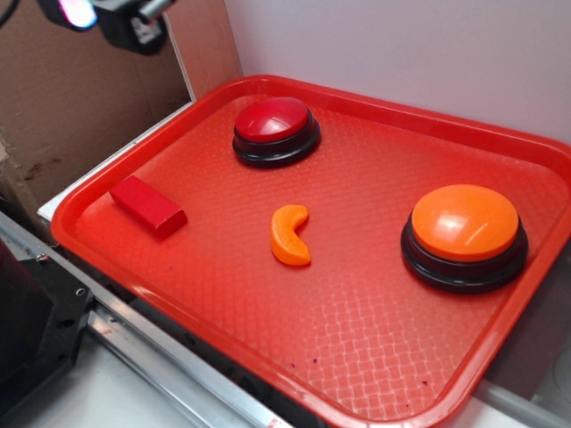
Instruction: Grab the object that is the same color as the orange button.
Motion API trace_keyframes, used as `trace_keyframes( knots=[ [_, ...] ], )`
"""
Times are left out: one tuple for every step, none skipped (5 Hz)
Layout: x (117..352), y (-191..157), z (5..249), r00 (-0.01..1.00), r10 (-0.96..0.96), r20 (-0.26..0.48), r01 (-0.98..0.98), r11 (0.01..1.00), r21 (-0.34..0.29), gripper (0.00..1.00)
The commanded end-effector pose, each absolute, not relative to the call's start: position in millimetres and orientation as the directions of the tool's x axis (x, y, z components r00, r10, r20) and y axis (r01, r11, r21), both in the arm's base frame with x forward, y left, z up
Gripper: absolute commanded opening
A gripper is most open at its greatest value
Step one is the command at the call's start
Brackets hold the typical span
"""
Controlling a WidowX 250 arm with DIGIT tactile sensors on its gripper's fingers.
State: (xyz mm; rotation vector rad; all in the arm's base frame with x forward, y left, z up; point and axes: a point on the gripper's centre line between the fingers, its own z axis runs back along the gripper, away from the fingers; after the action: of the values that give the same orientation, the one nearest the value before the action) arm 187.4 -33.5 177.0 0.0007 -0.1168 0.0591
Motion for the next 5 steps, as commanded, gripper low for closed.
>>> trace_keyframes(
  knots=[
    [218.5,-55.3,139.8,0.985,0.086,0.150,-0.083,0.996,-0.028,1.00],
    [230.1,-61.5,116.7,0.983,0.074,0.170,-0.069,0.997,-0.035,1.00],
    [236.9,-67.3,98.5,0.984,0.067,0.163,-0.064,0.998,-0.028,1.00],
    [243.0,-78.1,77.7,0.989,0.037,0.140,-0.035,0.999,-0.020,1.00],
    [242.6,-82.5,55.9,0.995,0.031,0.099,-0.031,0.999,-0.010,1.00]
  ],
)
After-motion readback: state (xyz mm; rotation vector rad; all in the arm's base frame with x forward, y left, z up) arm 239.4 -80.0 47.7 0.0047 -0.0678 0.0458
